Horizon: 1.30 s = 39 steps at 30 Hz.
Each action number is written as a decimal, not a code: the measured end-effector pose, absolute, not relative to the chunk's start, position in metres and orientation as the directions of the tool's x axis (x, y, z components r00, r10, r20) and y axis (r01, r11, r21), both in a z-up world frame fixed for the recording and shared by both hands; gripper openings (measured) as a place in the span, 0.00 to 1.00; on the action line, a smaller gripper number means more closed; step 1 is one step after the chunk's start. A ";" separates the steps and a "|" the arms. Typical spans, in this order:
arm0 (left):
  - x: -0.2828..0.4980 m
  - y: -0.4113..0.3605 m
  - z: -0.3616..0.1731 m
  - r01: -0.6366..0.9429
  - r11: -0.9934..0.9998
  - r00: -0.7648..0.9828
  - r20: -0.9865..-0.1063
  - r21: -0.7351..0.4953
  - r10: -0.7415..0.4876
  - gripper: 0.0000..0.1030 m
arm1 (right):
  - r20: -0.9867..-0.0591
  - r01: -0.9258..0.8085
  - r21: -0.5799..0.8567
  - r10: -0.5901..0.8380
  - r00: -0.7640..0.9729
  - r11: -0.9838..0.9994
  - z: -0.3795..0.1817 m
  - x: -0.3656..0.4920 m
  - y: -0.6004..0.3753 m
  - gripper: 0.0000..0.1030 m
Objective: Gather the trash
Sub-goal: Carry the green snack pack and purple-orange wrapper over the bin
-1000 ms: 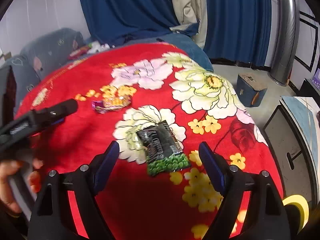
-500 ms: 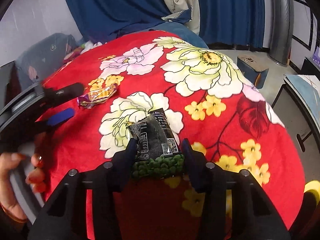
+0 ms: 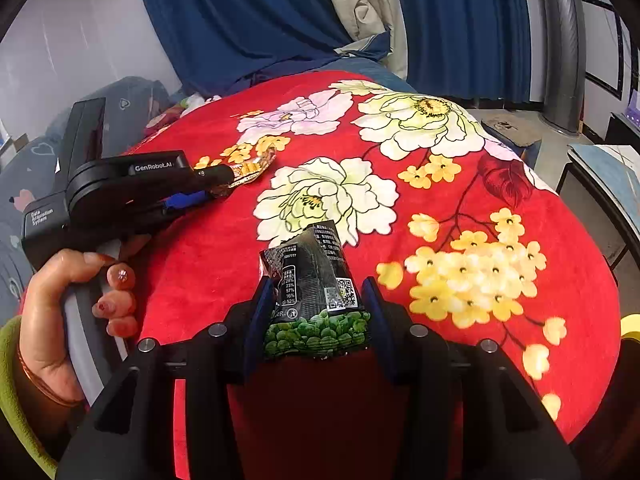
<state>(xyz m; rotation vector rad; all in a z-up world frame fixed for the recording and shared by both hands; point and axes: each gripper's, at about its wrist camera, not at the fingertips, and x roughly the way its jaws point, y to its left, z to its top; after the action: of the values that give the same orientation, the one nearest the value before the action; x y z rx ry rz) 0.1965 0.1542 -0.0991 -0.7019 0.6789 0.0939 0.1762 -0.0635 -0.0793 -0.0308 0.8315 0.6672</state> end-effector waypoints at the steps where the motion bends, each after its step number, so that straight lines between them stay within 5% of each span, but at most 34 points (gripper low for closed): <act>1: 0.193 0.153 -0.097 -0.294 0.774 0.786 -0.603 -0.560 -0.138 0.14 | -0.692 -0.559 0.231 0.538 0.481 0.796 -0.079 0.176 -0.064 0.42; 39: 0.111 0.049 -0.012 0.043 0.931 0.866 -0.452 -0.362 -0.216 0.13 | -0.548 -0.405 0.238 0.466 0.694 0.883 -0.002 0.142 -0.195 0.42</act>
<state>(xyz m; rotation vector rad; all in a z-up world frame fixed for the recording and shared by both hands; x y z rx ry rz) 0.1114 0.0487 -0.0120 -0.3506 0.5084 -0.1387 0.1418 -0.1950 -0.0016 0.1016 0.6392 0.4868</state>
